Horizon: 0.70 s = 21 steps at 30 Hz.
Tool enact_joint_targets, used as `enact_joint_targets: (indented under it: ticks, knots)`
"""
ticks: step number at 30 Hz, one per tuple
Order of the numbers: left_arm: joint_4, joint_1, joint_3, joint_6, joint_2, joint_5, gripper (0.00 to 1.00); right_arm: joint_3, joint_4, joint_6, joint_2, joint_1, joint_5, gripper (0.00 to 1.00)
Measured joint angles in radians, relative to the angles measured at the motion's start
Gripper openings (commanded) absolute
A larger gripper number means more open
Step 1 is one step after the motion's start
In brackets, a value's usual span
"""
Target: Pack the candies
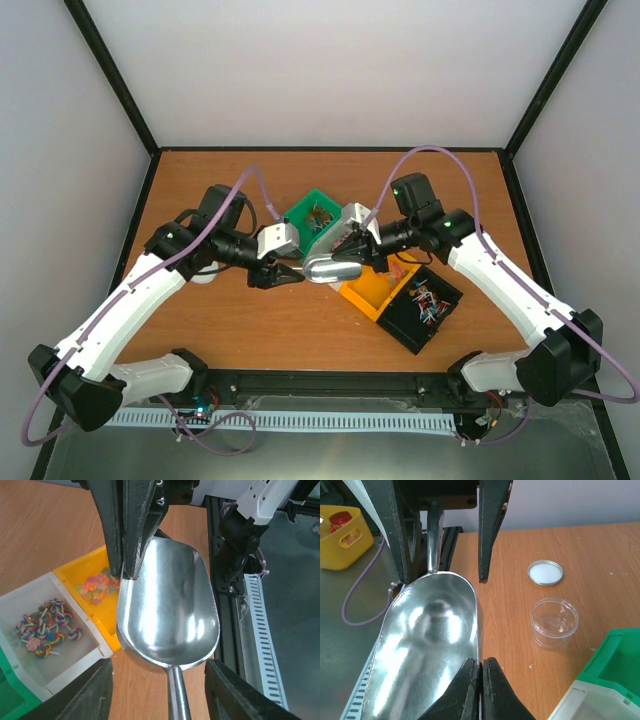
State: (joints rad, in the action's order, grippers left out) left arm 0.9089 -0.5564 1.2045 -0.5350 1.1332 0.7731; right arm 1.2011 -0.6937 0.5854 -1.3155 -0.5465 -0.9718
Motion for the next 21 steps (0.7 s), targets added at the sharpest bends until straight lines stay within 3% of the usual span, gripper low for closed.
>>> enact_joint_targets:
  ticks: [9, 21]
  knots:
    - [-0.027, 0.0, 0.0, 0.026, 0.0, 0.019, 0.27, 0.0, 0.033, -0.042, 0.0, 0.044, -0.083, 0.03]
    - [-0.03, 0.0, 0.001, 0.034, -0.001, 0.006, 0.33, -0.005, 0.041, -0.052, 0.0, 0.052, -0.113, 0.03]
